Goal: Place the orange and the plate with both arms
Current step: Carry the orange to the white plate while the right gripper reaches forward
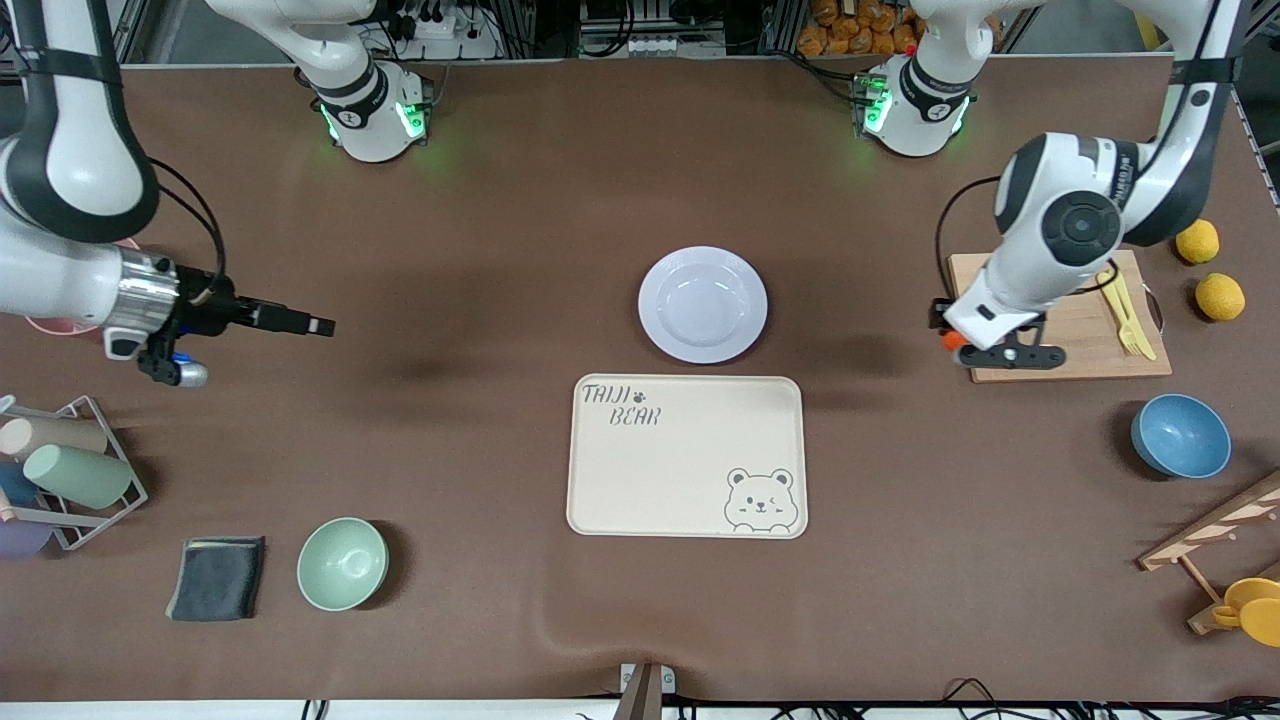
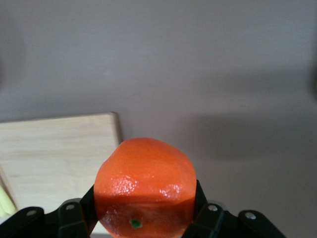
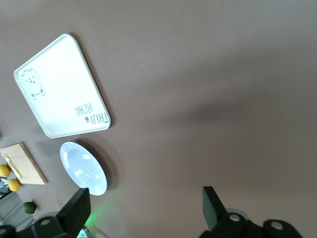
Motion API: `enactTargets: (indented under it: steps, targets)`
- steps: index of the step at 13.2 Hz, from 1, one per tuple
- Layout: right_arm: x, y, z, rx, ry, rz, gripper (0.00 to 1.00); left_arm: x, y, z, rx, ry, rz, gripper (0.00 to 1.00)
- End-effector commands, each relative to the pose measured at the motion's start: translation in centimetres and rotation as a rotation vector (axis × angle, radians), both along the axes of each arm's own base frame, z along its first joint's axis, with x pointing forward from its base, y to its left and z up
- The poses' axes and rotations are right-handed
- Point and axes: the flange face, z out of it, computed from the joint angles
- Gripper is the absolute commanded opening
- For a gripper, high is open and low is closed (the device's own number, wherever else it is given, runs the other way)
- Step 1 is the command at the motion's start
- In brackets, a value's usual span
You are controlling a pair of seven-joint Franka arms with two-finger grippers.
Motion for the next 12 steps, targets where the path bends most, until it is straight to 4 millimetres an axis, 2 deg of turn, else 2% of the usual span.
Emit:
enactTargets:
  steps: [1,2,4,5,7,9,11,12]
  targets:
    - [-1.4,0.8,-2.5,0.121,-0.039,-0.024,1.0,-0.2,-6.1,0.3,-0.05,0.033,0.04,0.23]
    - [-1.6,1.0,-4.1,0.172,-0.036,-0.031,1.0,-0.1,-9.2,0.8,-0.08,0.025,0.053,0.23]
    - [-2.1,1.5,-7.0,0.257,-0.041,-0.036,1.0,-1.2,-15.6,0.8,-0.095,0.017,0.13,0.23]
    - [-2.2,1.7,-8.1,0.281,-0.051,-0.025,1.0,-2.6,-19.5,0.0,-0.088,0.024,0.141,0.23]
    - [-2.4,3.1,-10.0,0.325,-0.039,-0.025,1.0,-3.8,-25.3,-1.9,-0.107,0.059,0.171,0.23]
    - [-2.9,4.2,-11.5,0.366,-0.065,-0.002,1.0,-4.9,-29.5,-3.8,-0.12,0.1,0.184,0.23]
    - [-3.8,5.8,-13.1,0.355,-0.119,0.019,1.0,-6.1,-31.3,-6.0,-0.107,0.124,0.172,0.23]
    - [-4.2,6.8,-13.8,0.355,-0.149,0.015,1.0,-6.0,-31.5,-7.5,-0.102,0.133,0.163,0.23]
